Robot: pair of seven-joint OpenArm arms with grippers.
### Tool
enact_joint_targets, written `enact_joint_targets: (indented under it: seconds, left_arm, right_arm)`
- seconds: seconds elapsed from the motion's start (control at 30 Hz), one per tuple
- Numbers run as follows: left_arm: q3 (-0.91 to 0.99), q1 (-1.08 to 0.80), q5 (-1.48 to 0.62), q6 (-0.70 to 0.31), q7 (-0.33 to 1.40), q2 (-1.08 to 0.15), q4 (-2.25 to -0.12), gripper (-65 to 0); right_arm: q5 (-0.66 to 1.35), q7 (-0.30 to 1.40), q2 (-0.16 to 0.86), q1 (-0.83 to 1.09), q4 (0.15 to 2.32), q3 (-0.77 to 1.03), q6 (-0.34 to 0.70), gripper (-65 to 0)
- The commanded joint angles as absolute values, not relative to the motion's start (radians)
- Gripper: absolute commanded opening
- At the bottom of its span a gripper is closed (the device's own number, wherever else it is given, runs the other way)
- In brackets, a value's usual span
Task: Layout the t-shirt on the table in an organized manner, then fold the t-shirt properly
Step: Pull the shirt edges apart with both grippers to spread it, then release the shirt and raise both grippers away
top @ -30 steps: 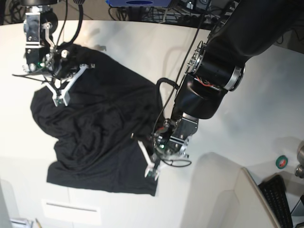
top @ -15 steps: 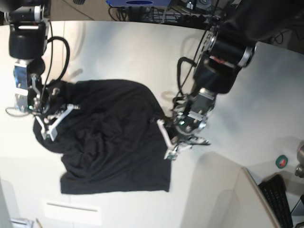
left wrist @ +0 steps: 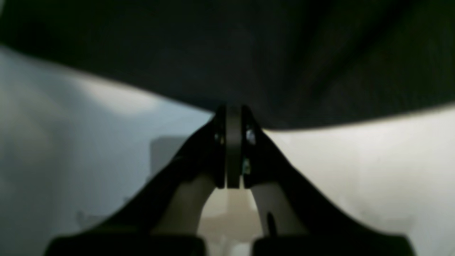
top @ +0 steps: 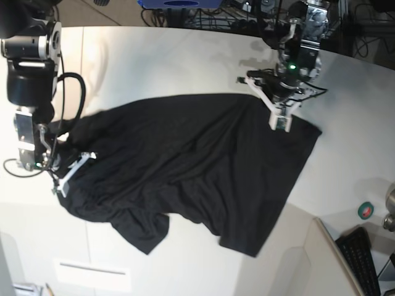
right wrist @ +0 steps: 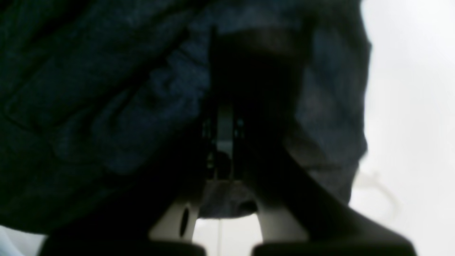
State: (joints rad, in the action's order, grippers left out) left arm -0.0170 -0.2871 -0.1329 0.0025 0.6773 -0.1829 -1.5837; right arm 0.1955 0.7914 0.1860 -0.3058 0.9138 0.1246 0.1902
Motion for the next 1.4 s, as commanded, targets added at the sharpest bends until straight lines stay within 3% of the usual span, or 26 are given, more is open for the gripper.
enact_joint_targets:
  seconds: [0.0,0.17,0.33,0.47,0.53,0.6,0.83,1.0,1.1,1.23,1.3,1.37]
  left_arm:
    - [0.019,-0.297,-0.131,0.010,0.654,-0.189,-1.629,-65.0]
    - [0.147,-0.361,-0.134,0.010,0.654,-0.186,-1.727,-65.0]
    - [0.300,-0.371,-0.140,0.005,0.651,-0.177,-1.728,-65.0]
    - [0.446,-0.372,-0.297,-0.015,0.607,-0.168,-1.705,-65.0]
    - [0.498,-0.375,-0.387,-0.064,0.578,-0.170,-1.679,-65.0]
    - [0.533,-0.372,-0.447,-0.107,0.570,-0.170,-1.653,-65.0]
    - [0.545,-0.375,-0.460,-0.113,0.570,-0.171,-1.646,-65.0]
    - [0.545,-0.378,-0.460,-0.113,0.570,-0.171,-1.644,-65.0]
    - [0.547,-0.387,-0.460,-0.113,0.570,-0.173,-1.649,-65.0]
    - [0.547,-0.383,-0.460,-0.113,0.570,-0.173,-1.644,-45.3]
    - [0.547,-0.381,-0.460,-0.113,0.570,-0.173,-1.644,-38.7]
    - [0.547,-0.380,-0.460,-0.113,0.570,-0.173,-1.644,-35.5]
  right_arm:
    - [0.202,0.788,0.208,-0.292,1.004,0.131,0.189,-65.0]
    - [0.202,0.805,0.199,-0.071,1.454,0.209,0.188,-65.0]
    - [0.202,0.839,0.153,0.007,1.583,0.352,0.193,-65.0]
    - [0.203,0.779,0.153,0.039,1.584,0.348,0.197,-40.4]
    - [0.203,0.753,0.153,0.022,1.569,0.309,0.197,-33.5]
    - [0.203,0.750,0.154,-0.038,1.524,0.255,0.197,-31.7]
    - [0.202,0.739,0.150,-0.317,1.155,0.119,0.183,-31.7]
    - [0.202,0.581,0.137,-0.447,0.839,0.090,0.059,-31.7]
    - [0.202,0.549,0.137,-0.483,0.739,0.090,0.058,-31.7]
    - [0.202,0.507,0.131,-0.489,0.708,0.090,0.058,-32.4]
    - [0.203,0.504,0.130,-0.487,0.708,0.097,0.058,-41.7]
    - [0.205,0.504,0.130,-0.486,0.710,0.097,0.058,-59.7]
